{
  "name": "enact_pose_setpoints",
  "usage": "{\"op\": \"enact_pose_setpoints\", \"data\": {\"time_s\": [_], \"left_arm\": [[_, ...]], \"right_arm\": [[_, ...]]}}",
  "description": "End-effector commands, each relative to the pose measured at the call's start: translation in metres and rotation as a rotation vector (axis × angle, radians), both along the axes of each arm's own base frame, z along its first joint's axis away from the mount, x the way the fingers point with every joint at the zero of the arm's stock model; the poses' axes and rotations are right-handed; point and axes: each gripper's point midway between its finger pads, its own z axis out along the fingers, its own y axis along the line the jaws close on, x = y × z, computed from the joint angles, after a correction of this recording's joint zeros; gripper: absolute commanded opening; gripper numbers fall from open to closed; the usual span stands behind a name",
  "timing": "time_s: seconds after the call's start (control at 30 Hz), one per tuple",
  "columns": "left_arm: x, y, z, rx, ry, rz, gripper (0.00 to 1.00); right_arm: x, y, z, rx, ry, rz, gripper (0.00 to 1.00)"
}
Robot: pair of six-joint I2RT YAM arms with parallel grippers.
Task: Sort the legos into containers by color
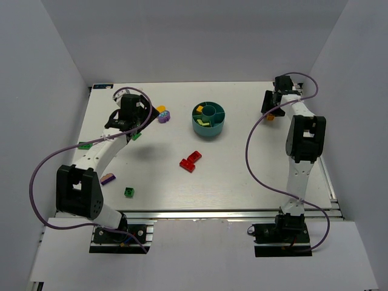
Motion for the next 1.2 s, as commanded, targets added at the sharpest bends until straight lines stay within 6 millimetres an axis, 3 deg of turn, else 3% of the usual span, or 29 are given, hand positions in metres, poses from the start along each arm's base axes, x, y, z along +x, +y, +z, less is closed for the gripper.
{"op": "enact_pose_setpoints", "data": {"time_s": [0.0,0.2,0.33,0.43,0.7,0.93,1.17], "left_arm": [[-0.002,0.002,0.026,-0.029,-0.070,0.012,0.87],[-0.001,0.001,0.029,-0.034,-0.077,0.012,0.87],[-0.002,0.001,0.030,-0.041,-0.077,0.012,0.88],[-0.003,0.000,0.030,-0.046,-0.080,0.010,0.88],[-0.004,0.000,0.032,-0.052,-0.085,0.008,0.88],[-0.009,0.002,0.033,-0.059,-0.093,0.020,0.88],[-0.008,0.002,0.033,-0.061,-0.094,0.019,0.88]], "right_arm": [[0.016,-0.008,0.018,-0.022,-0.057,-0.031,0.63],[0.018,-0.010,0.017,-0.035,-0.053,-0.019,0.57],[0.014,-0.002,0.019,-0.009,-0.047,0.042,0.66],[0.011,-0.001,0.017,-0.009,-0.041,0.065,0.66],[0.022,-0.011,0.015,-0.062,-0.030,0.059,0.56],[0.027,-0.013,0.013,-0.082,-0.003,0.090,0.54],[0.026,-0.012,0.011,-0.084,0.015,0.108,0.40]]}}
